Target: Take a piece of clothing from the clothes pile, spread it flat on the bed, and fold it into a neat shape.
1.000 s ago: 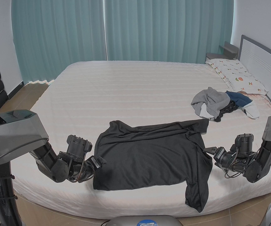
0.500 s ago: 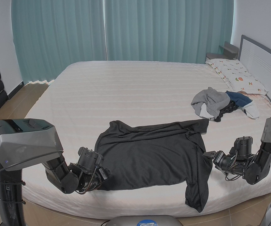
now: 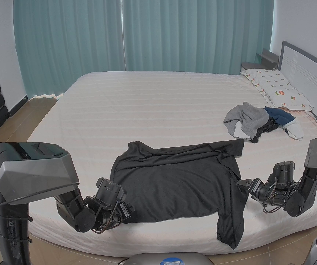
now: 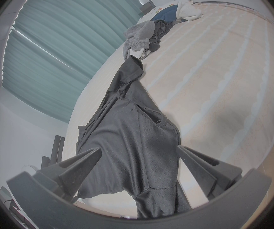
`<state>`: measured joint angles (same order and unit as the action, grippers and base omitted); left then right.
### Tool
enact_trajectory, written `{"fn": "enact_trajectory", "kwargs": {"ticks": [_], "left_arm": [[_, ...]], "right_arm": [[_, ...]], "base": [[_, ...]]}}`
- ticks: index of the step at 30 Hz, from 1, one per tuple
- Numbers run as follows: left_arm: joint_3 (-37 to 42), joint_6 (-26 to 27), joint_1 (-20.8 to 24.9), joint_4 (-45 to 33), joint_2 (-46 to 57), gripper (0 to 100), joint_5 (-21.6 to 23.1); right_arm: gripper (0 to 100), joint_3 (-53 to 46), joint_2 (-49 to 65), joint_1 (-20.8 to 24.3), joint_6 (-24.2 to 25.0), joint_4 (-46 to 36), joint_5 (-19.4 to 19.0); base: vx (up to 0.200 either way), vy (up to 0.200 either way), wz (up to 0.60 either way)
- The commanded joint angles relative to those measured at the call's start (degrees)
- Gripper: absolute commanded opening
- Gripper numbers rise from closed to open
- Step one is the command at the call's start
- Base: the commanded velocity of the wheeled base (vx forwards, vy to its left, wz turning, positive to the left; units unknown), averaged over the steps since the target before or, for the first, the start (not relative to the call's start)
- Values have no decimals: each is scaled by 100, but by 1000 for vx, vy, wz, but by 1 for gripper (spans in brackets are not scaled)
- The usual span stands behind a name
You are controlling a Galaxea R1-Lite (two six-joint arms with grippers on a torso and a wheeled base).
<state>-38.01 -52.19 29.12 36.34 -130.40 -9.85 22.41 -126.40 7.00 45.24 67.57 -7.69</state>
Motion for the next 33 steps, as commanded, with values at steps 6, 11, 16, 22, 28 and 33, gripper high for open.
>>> {"fn": "enact_trajectory", "kwargs": {"ticks": [6,11,16,22,28,33], "left_arm": [[-31,-19,58,22,-29,0,-131],[-22,-63,-73,40,-11,0,-131],[4,-46,-320,-30,270,0,-114],[66,-2,-425,-145,393,0,-105],[83,191,-478,-250,428,0,-131],[127,209,-478,-250,419,0,-131]], "right_arm": [[100,-114,-42,39,-182,2,5],[100,-114,-218,100,-428,10,84],[100,-175,-262,153,-622,212,163],[100,-175,-244,733,-648,283,523],[100,203,-596,865,-1386,89,1428],[100,651,-684,838,-1799,-491,1824]], "base": [[0,0,0],[0,0,0],[0,0,0],[0,0,0],[0,0,0],[0,0,0]]}}
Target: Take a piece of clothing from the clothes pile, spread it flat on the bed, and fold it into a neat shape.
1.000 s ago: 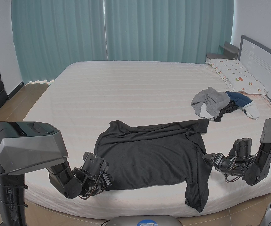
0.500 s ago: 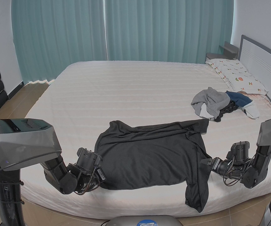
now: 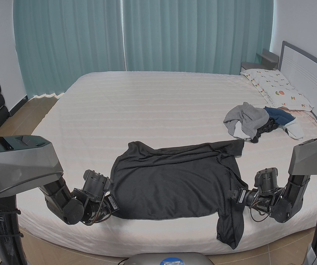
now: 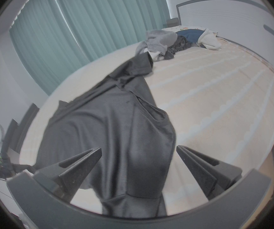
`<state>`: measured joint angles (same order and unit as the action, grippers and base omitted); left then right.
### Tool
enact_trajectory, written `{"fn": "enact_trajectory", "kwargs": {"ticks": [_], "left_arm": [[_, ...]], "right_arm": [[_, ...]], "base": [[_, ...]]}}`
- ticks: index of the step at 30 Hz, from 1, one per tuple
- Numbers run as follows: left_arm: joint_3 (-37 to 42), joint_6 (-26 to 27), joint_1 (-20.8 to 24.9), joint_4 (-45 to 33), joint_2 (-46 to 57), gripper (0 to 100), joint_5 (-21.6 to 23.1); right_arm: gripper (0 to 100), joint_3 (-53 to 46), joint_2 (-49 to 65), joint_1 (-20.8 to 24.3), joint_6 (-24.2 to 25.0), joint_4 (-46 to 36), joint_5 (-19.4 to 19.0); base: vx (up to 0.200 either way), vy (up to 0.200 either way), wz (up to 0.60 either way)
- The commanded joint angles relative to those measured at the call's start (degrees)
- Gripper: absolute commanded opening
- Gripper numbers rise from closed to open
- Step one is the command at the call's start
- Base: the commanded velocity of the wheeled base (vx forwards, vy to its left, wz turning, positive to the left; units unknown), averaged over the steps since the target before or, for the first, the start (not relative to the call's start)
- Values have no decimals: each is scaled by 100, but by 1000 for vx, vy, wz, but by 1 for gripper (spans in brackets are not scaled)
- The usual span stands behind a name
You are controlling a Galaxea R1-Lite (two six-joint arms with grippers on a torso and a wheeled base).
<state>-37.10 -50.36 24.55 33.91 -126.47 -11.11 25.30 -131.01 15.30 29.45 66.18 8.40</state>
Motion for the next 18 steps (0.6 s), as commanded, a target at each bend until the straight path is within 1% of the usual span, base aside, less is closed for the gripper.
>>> {"fn": "enact_trajectory", "kwargs": {"ticks": [1,2,4,10,11,12,18], "left_arm": [[36,26,-21,-8,25,0,-6],[89,35,-12,1,25,0,-6],[115,61,-12,10,43,0,-6],[124,114,-12,1,25,0,3],[115,105,-21,1,8,0,12],[115,105,-21,1,-10,0,21],[115,114,-29,1,-54,0,30]], "right_arm": [[100,380,-214,8,-229,-378,224],[100,555,-179,-9,-317,-738,303],[100,678,-223,-18,-335,-897,285],[100,881,-487,43,-405,-1011,303],[100,872,-539,26,-599,-1090,303],[100,845,-548,-9,-704,-1116,303],[100,749,-478,-299,-941,-1257,311]], "base": [[0,0,0],[0,0,0],[0,0,0],[0,0,0],[0,0,0],[0,0,0],[0,0,0]]}}
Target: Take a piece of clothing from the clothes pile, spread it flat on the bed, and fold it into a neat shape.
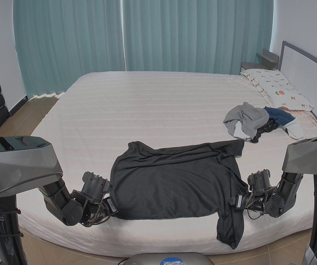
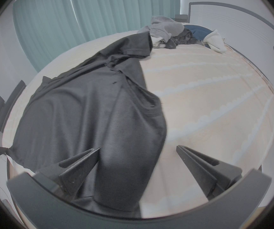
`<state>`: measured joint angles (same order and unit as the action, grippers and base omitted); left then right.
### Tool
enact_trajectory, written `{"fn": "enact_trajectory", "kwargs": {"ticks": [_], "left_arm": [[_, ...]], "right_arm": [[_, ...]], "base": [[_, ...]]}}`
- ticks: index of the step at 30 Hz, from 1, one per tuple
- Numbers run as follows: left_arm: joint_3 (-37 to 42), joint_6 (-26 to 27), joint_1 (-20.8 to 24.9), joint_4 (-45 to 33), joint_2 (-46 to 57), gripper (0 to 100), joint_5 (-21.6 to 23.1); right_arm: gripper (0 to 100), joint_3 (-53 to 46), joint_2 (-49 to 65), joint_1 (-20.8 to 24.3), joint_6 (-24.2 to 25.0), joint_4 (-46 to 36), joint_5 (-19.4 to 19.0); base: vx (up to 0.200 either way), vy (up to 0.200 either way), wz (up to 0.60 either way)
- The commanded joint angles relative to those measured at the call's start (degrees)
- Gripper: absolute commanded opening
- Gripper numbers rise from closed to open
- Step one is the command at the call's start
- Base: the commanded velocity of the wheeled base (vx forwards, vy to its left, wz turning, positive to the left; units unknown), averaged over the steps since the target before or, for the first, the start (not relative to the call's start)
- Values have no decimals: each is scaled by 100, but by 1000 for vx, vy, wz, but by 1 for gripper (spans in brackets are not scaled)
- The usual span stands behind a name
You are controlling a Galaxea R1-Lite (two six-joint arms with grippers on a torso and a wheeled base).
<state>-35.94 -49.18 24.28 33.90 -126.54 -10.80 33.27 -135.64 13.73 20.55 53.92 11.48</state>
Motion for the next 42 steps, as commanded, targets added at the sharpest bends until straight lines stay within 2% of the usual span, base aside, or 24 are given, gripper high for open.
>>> {"fn": "enact_trajectory", "kwargs": {"ticks": [1,7,10,13,14,15,17,19,22,24,28,32,37,40,42], "left_arm": [[-1,-4,-3,2,-46,0,-1],[-1,-13,-29,-6,-46,0,17],[-1,-13,-29,-6,-46,0,17],[-1,-13,-38,-15,-55,0,17],[-1,-13,-38,-15,-55,0,17],[-1,-4,-55,-15,-64,0,17],[-1,5,-73,-15,-64,0,17],[-1,57,-99,-15,-64,0,25],[-10,66,-152,-15,-64,0,25],[-10,66,-170,-6,-64,0,25],[-10,66,-170,2,-46,0,69],[-10,57,-222,38,6,0,78],[-45,57,-310,46,68,0,113],[-62,13,-381,55,217,0,263],[-80,5,-451,55,384,0,315]], "right_arm": [[100,-92,-15,-379,-262,-83,-6],[100,-453,161,-1074,-552,13,-226],[100,-690,355,-1461,-640,22,-612],[100,-875,434,-1970,-974,154,-1017],[100,-875,434,-1970,-974,154,-1017],[100,-998,381,-2313,-1317,339,-1201],[100,-1138,302,-2665,-1721,620,-1482],[100,-1200,196,-2928,-1906,945,-1746],[100,-1217,152,-3139,-1897,1376,-1975],[100,-1314,188,-3174,-1765,1490,-2177],[100,-1604,355,-2999,-1185,1806,-2827],[100,-2026,328,-2805,-1045,2026,-3196],[100,-2061,179,-2568,-851,2211,-3293],[100,-2035,91,-2401,-473,2342,-3258],[100,-2114,29,-2348,-473,2378,-3275]], "base": [[0,0,0],[0,0,0],[0,0,0],[0,0,0],[0,0,0],[0,0,0],[0,0,0],[0,0,0],[0,0,0],[0,0,0],[0,0,0],[0,0,0],[0,0,0],[0,0,0],[0,0,0]]}}
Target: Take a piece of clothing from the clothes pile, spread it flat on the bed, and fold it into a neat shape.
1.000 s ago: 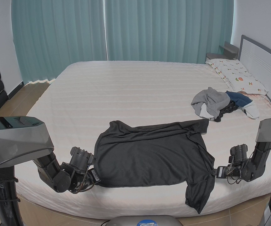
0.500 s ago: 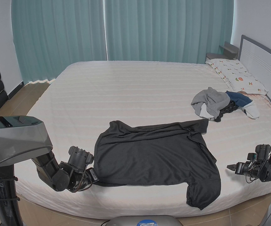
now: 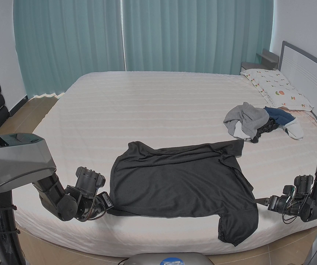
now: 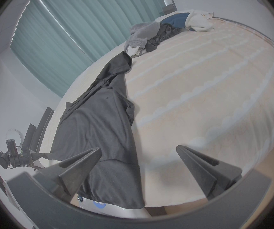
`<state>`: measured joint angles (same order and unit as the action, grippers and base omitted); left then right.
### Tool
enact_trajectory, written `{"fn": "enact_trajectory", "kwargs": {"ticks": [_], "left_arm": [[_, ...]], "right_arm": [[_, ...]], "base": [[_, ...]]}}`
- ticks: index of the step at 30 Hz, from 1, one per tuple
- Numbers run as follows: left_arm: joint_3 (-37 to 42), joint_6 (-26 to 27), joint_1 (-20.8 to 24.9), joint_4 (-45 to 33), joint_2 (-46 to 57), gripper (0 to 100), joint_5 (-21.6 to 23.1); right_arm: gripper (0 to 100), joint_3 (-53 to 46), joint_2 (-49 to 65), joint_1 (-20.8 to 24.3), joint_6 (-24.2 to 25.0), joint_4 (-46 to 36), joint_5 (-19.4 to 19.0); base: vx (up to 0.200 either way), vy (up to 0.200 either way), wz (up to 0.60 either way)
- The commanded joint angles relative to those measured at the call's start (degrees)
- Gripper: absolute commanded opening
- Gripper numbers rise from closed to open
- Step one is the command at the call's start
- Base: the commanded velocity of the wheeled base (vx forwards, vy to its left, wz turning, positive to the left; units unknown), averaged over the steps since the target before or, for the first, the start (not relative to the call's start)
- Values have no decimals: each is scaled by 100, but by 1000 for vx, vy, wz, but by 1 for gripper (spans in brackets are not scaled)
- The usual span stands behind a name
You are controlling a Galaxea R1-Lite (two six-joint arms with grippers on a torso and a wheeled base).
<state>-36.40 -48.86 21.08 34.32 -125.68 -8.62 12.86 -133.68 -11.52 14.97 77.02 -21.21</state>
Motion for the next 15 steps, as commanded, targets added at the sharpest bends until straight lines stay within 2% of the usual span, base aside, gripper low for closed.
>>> {"fn": "enact_trajectory", "kwargs": {"ticks": [1,7,10,13,15], "left_arm": [[-34,-45,-165,14,387,0,141],[-25,-212,-157,5,422,0,299],[-16,-229,-113,14,396,0,317],[-43,-387,2,14,352,0,387],[-51,-475,19,14,352,0,405]], "right_arm": [[100,-126,-176,203,103,76,-23],[100,-302,-149,238,226,410,-85],[100,-302,-167,343,463,586,-94],[100,-442,-158,642,973,850,-50],[100,-486,-149,677,1025,929,-50]], "base": [[0,0,0],[0,0,0],[0,0,0],[0,0,0],[0,0,0]]}}
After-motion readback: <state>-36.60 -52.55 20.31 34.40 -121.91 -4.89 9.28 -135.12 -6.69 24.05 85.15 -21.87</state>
